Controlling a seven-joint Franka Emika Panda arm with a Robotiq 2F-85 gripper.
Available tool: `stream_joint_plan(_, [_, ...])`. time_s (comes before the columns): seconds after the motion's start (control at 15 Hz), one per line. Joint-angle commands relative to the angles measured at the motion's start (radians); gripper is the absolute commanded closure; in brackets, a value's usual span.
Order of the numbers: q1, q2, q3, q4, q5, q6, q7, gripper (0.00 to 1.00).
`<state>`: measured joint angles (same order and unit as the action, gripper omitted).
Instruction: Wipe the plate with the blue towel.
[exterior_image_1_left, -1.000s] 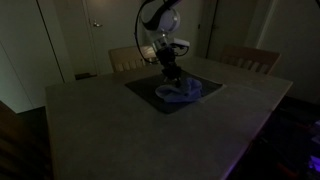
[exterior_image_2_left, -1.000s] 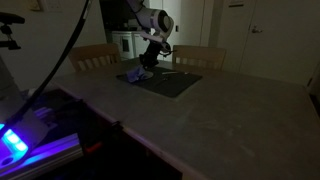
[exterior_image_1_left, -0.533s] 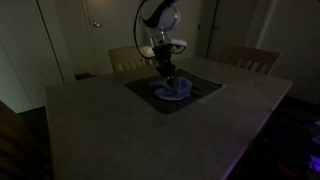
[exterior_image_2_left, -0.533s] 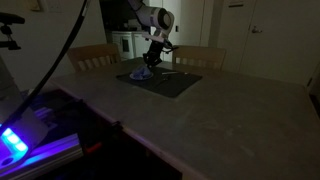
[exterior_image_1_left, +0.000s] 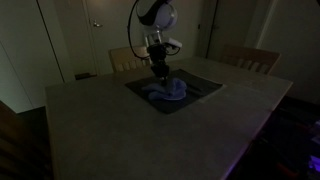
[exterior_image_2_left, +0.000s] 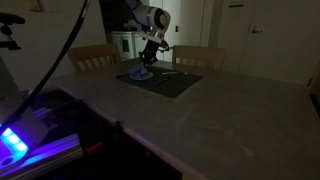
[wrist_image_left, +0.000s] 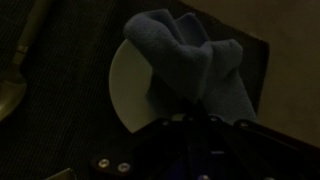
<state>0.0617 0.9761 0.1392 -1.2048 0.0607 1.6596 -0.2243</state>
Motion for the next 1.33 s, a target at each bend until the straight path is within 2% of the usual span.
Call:
stream_joint_plan(0.0, [-0.032, -0.010, 0.032, -0.010, 0.043, -0.038, -0.084, 0.99])
stream_joint_plan(0.27, [-0.038, -0.001, 0.020, 0.004, 0.047, -0.145, -0.111, 0.99])
stream_joint_plan(0.6, [-0.043, 0.003, -0.014, 0.011, 0.047, -0.238, -0.044, 0.99])
stream_joint_plan(1.27, [-0.028, -0.042, -0.047, -0.037, 0.026, 0.014, 0.043, 0.99])
